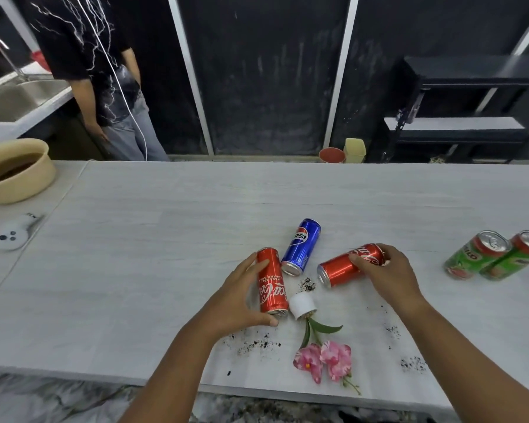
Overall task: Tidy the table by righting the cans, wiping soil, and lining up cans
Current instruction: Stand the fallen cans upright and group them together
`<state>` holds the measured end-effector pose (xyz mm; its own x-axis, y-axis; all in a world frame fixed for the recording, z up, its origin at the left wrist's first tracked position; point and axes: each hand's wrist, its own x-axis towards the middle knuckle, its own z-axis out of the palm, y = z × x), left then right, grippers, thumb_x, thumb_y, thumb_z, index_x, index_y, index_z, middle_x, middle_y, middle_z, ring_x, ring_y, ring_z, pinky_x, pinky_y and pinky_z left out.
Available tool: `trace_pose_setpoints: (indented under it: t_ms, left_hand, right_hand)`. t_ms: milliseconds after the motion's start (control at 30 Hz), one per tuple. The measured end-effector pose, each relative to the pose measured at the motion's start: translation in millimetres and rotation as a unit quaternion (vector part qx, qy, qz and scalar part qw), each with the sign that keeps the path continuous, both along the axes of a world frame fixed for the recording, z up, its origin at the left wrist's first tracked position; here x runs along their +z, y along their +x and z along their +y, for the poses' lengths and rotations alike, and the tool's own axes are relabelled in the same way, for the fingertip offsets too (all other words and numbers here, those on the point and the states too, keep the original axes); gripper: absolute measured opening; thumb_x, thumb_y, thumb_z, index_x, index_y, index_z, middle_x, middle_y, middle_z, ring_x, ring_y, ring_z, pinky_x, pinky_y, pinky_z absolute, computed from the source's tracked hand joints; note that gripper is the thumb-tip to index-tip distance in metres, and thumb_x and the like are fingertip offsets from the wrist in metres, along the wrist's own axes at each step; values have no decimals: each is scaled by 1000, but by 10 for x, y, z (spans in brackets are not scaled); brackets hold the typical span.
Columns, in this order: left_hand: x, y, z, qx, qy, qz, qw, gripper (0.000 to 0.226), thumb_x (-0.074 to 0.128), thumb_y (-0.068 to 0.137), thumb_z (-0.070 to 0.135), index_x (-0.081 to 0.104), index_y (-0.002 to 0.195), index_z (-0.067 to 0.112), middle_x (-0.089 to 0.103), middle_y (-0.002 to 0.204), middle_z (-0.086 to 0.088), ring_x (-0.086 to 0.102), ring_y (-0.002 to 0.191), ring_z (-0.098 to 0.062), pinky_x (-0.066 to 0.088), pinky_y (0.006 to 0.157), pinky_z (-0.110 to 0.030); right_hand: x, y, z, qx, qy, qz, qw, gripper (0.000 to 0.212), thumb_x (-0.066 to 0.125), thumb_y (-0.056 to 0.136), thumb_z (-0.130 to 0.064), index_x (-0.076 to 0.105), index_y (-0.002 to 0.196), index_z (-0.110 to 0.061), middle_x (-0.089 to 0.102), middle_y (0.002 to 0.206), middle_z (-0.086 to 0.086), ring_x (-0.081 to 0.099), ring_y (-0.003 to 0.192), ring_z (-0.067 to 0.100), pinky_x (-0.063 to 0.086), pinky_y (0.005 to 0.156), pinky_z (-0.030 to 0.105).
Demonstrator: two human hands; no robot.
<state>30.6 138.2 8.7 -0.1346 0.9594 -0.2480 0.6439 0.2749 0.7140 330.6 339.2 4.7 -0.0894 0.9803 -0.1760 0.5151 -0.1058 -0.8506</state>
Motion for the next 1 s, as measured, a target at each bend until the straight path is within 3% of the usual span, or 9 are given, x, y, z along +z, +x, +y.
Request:
trace_pose_setpoints:
  t_ms: [100,233,333,433,633,700,767,900,1000]
  left_hand:
    - [9,2,17,-3,5,25,1000,138,96,64,68,10,171,51,-6,178,34,9,167,-5,30,132,-50]
    - [8,-18,40,-6,6,35,999,135,92,65,73,11,171,50,3,179,29,11,168,-11,16,137,-56]
    - [-26,-40,57,-29,29,69,997,127,82,67,86,16,170,51,1,171,40,10,158,9,3,138,-48]
    - [-45,-50,79,-46,49,105,992,123,69,66,100,19,169,53,0,170,43,7,155,16,-4,136,-43]
    - [-79,-56,63,-33,73,116,990,112,65,71,100,22,166,59,7,168,44,-11,138,39,-7,133,-39]
    - [-54,-33,59,-13,78,106,991,110,62,72,101,25,165,58,15,172,37,-6,145,31,-5,134,-41]
    - [-15,-16,60,12,80,89,993,109,60,71,102,31,165,55,22,174,33,7,155,13,1,136,-44]
    - [41,-7,79,74,78,31,994,105,58,65,106,37,158,64,24,159,47,10,152,2,14,133,-46]
    - [74,-16,141,111,73,-15,991,100,63,68,102,44,157,61,43,166,30,29,162,-13,34,130,-55]
  right_hand:
    - [9,-1,-67,-9,19,35,999,82,93,77,-50,57,147,-28,55,139,-2,65,116,21,55,103,42]
    - [49,-25,-158,2,57,85,995,71,94,80,-40,59,141,-38,50,138,-8,67,111,10,55,88,29]
    - [110,-52,-226,34,95,104,990,67,93,83,-30,59,139,-42,50,134,-17,64,116,4,56,80,17]
    - [172,-80,-274,65,127,110,984,66,92,84,-22,60,138,-43,47,132,-31,63,120,2,59,83,19]
    - [213,-67,-366,131,180,73,972,69,91,85,-18,58,141,-43,46,136,-27,60,123,1,57,92,22]
    - [219,-58,-397,145,193,69,968,70,91,85,-18,58,140,-45,47,139,-24,59,127,4,57,94,22]
    - [221,-55,-418,156,198,70,965,69,90,86,-18,58,140,-47,49,142,-22,59,130,7,57,95,23]
    - [187,-43,-447,161,162,105,968,67,88,89,-20,58,143,-46,60,144,-20,61,133,8,57,99,25]
    - [174,-42,-459,162,152,120,968,67,89,89,-18,59,143,-44,62,144,-18,64,130,8,59,98,23]
